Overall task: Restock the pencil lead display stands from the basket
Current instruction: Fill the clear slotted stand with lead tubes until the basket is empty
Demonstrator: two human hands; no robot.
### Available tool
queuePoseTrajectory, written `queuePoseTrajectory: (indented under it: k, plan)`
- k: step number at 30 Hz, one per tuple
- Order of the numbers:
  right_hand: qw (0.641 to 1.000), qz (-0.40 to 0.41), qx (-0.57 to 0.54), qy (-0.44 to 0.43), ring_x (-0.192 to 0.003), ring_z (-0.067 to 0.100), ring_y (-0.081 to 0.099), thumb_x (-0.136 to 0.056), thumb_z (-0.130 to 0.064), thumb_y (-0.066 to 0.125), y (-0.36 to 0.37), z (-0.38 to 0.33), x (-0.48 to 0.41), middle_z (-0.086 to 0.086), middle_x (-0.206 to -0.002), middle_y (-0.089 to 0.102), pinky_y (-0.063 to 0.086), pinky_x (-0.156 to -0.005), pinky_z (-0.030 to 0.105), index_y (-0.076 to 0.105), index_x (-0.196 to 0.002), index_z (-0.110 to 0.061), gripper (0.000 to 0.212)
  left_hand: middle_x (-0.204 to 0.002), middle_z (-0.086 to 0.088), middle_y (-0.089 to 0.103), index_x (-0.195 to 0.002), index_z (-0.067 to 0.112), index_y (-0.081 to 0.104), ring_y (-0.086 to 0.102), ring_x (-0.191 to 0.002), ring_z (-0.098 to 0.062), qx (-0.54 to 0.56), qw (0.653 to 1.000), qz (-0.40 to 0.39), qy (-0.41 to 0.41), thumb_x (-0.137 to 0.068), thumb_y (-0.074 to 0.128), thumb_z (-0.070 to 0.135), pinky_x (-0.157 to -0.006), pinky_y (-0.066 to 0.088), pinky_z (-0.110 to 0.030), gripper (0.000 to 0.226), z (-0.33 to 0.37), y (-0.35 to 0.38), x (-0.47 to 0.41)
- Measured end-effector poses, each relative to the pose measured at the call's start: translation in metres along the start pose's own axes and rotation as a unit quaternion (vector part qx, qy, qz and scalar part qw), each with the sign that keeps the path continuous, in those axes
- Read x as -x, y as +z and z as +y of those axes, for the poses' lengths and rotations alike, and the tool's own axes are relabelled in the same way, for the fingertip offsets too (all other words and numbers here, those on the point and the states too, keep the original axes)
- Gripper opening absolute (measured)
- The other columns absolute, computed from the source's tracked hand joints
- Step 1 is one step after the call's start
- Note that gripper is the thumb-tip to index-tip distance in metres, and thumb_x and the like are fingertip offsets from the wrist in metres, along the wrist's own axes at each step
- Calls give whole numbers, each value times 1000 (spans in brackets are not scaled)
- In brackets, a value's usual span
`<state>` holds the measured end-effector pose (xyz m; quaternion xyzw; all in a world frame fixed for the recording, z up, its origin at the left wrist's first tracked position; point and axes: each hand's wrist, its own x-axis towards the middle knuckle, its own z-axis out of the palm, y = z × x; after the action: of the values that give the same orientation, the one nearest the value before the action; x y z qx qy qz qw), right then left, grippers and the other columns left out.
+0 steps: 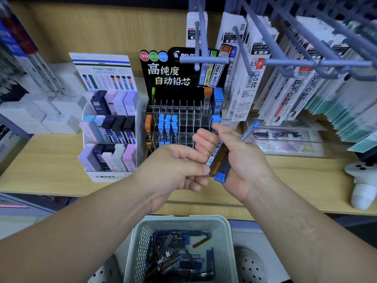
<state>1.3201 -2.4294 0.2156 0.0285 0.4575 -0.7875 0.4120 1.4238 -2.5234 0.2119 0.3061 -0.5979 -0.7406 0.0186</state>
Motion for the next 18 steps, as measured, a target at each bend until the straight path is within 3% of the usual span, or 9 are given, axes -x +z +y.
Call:
queuePoseTrajectory:
  k: [9,13,18]
  plan:
    - [998,-40,-5,38,-101,23,75,-105,-30,47,-1,-3,2,13,-109,76,64,-73,38,55,-131,-6,36,-79,-20,73,-96,-4,68,73,-65,-22,123,991,50,-11,-89,64,-5,-57,59,-24,9,5,10,2]
    - [998,-51,5,35,-104,19,74,-104,-27,50,-2,-7,3,10,-111,76,62,-83,38,59,-121,-8,27,-85,-18,75,-102,-3,67,74,-69,-23,155,986,63,-2,-91,62,-3,-58,60,-25,12,6,14,3]
    - [998,-60,11,19,-104,22,74,-103,-14,53,-3,-9,2,13,-111,76,62,-84,43,54,-132,-8,29,-85,-15,76,-97,2,68,75,-74,-25,147,984,92,30,-93,61,-2,-59,59,-26,9,4,18,4]
